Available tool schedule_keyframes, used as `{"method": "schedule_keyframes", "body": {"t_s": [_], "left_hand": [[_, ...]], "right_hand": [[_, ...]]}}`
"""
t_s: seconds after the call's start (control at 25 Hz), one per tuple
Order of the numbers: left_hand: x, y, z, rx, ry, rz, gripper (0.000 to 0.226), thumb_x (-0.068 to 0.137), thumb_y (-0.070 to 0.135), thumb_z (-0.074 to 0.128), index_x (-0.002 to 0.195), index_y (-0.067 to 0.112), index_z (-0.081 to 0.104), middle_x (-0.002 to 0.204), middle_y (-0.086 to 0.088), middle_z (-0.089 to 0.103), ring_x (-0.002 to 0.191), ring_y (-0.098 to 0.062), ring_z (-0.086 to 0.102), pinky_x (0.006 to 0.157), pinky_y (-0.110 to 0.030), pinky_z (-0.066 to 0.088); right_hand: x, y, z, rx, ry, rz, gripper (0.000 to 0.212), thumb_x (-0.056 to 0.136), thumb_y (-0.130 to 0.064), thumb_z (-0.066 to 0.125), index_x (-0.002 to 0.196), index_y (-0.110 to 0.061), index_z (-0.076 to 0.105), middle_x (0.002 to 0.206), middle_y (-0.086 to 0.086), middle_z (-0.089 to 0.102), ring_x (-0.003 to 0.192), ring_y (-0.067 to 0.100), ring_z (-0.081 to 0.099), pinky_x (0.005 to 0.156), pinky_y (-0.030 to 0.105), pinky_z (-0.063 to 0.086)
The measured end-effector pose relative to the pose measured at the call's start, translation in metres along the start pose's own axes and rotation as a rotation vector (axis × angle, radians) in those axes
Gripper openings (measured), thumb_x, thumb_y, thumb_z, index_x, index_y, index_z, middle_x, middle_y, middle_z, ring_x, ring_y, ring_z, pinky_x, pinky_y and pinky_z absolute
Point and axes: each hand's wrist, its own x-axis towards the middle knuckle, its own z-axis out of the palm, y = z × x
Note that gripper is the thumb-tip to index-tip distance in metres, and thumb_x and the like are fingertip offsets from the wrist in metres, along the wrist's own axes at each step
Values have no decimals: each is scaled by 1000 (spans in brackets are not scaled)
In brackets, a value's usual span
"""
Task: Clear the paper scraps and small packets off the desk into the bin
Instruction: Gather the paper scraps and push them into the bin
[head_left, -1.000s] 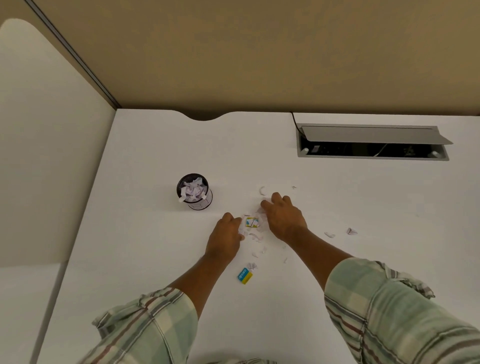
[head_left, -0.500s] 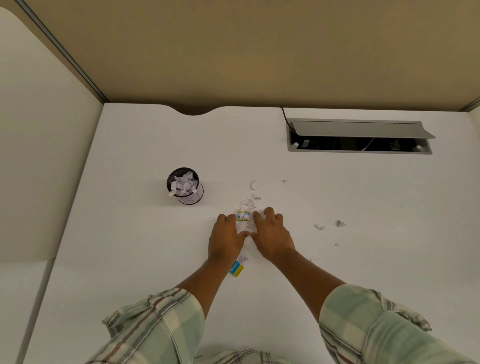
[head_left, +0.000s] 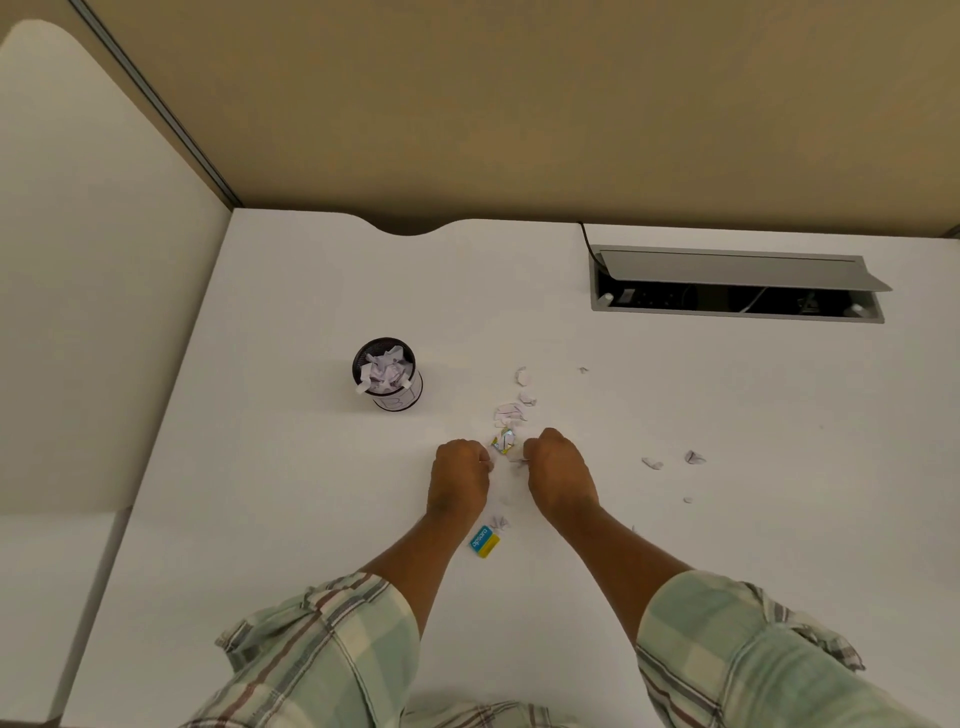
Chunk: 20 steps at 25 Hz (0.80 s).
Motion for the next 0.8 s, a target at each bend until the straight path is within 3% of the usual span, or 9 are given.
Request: {"method": "schedule_keyframes", "body": {"t_s": [0.12, 0.2, 0.36, 0.44, 0.56, 0.68, 0.8], "left_hand": [[-1, -6, -5, -22, -33, 21, 14, 94, 5, 65, 98, 3, 78, 101, -12, 77, 95, -24, 72, 85, -33, 58], [-3, -12, -11, -69, -33, 12, 12, 92, 5, 66, 92, 3, 78, 95, -12, 77, 84, -21, 70, 77, -30, 57], [-9, -21, -33, -279, -3, -36, 9, 88, 7, 72, 80, 7, 77, 78, -7, 75, 59, -17, 67, 64, -33, 62], [-11, -23, -49, -382, -1, -67, 9, 86, 10, 76, 77, 12, 76, 71, -5, 74, 53, -14, 68, 56, -27, 61], [-10, -25, -76, -510, 59, -66, 11, 84, 8, 77, 73, 13, 76, 66, -5, 73, 50, -10, 67, 49, -18, 54], [-6, -22, -108, -561, 129, -24, 9, 84, 8, 76, 76, 11, 77, 67, -2, 73, 51, -8, 67, 52, -19, 56], [2, -21, -141, -495, 221, 18, 12, 84, 11, 75, 74, 16, 78, 64, 5, 72, 50, -9, 69, 54, -20, 57]], "right_hand": [[2, 8, -6, 59, -12, 43, 23, 92, -5, 53, 104, -9, 72, 105, 12, 67, 98, 29, 66, 74, 28, 49], [3, 11, -11, 186, 14, 129, 22, 88, -3, 56, 94, -8, 76, 98, 9, 74, 92, 27, 70, 72, 29, 53], [2, 16, -24, 888, 13, 427, 6, 78, 2, 76, 74, -4, 75, 81, 14, 78, 71, 28, 77, 77, 41, 64], [0, 12, -37, 1210, -24, 516, 10, 75, 7, 80, 74, 1, 72, 88, 23, 76, 71, 32, 76, 78, 43, 65], [5, -8, -57, 1404, -51, 491, 13, 77, 10, 80, 76, 2, 69, 86, 24, 74, 72, 31, 75, 71, 37, 65], [14, -40, -76, 1427, -75, 398, 10, 79, 6, 80, 77, 5, 70, 77, 18, 73, 63, 24, 75, 60, 28, 62], [30, -80, -92, 1385, -68, 276, 18, 79, 3, 82, 87, 13, 70, 80, 20, 73, 65, 25, 75, 63, 29, 62]]}}
